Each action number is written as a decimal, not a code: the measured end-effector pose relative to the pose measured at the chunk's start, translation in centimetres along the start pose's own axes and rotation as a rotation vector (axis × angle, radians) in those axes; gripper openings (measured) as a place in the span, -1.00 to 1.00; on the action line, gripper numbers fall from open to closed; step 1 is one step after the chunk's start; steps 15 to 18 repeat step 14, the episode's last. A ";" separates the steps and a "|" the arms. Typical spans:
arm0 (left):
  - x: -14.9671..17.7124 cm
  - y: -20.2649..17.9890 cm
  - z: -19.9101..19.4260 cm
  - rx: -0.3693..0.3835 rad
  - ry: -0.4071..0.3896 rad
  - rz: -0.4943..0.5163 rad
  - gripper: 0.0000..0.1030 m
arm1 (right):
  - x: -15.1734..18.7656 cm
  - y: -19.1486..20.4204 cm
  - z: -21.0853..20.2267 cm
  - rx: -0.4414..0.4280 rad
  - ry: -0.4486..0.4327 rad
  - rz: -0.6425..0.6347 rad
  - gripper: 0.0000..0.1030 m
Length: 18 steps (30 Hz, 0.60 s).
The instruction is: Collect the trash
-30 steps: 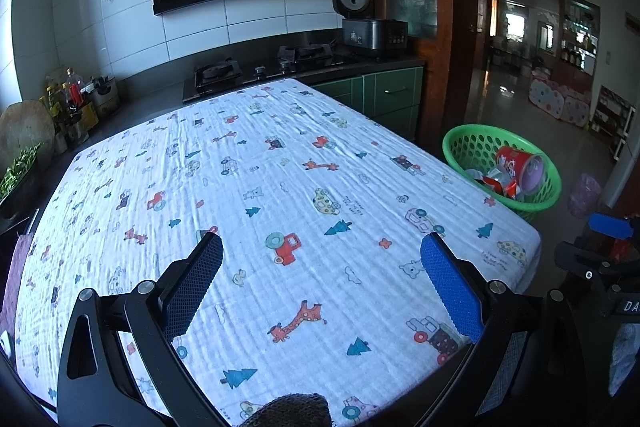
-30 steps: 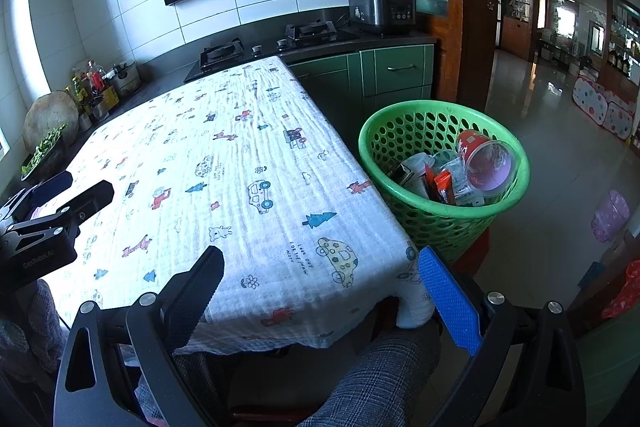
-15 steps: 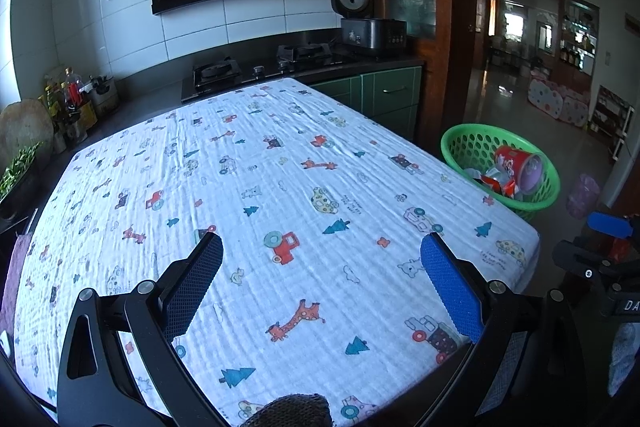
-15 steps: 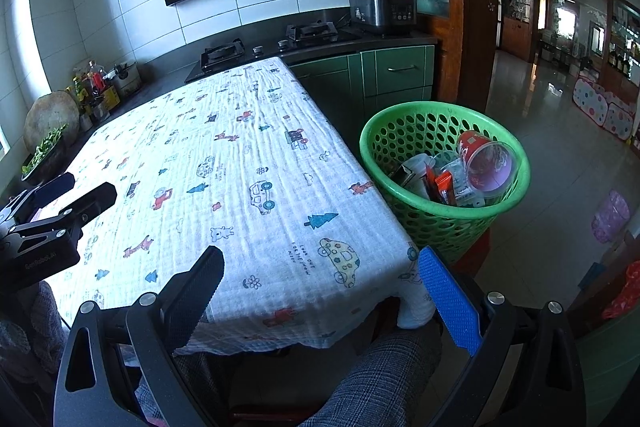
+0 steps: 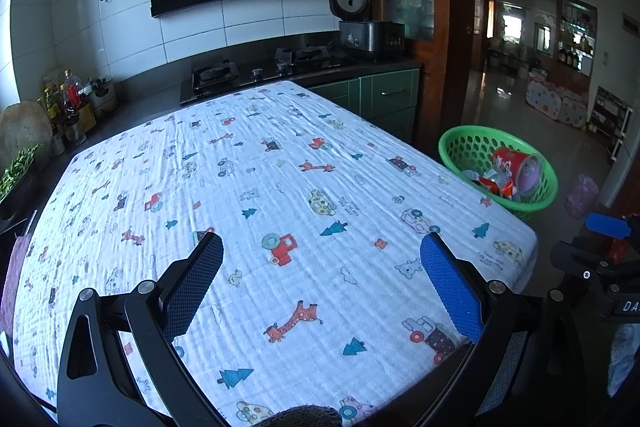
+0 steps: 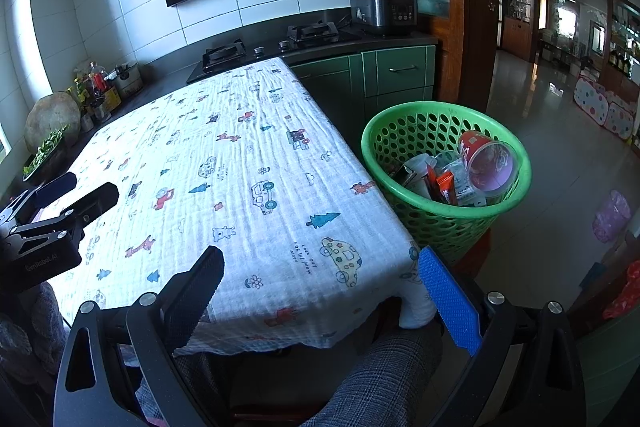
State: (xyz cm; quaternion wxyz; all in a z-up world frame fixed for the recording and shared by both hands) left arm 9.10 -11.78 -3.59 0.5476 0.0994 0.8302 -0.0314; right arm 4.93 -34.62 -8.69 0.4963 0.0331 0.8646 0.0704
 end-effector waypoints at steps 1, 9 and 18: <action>0.0 0.1 0.0 -0.009 -0.003 0.001 0.87 | 0.0 0.0 0.0 -0.001 0.000 0.000 0.84; -0.1 0.1 0.1 0.000 0.002 -0.010 0.88 | 0.0 -0.1 -0.1 0.000 -0.004 0.007 0.84; -0.1 -0.1 0.2 0.002 0.003 -0.010 0.88 | -0.2 0.0 -0.3 -0.001 -0.012 0.011 0.84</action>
Point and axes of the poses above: each gripper's, at about its wrist camera, not at the fingertips, and z roughly the way its jaws point, y to its left, x to its underside, the point moved 4 cm from there along z, roughly the way its jaws point, and after that the axes turned 11 degrees about -y, right-handed, at the moved point
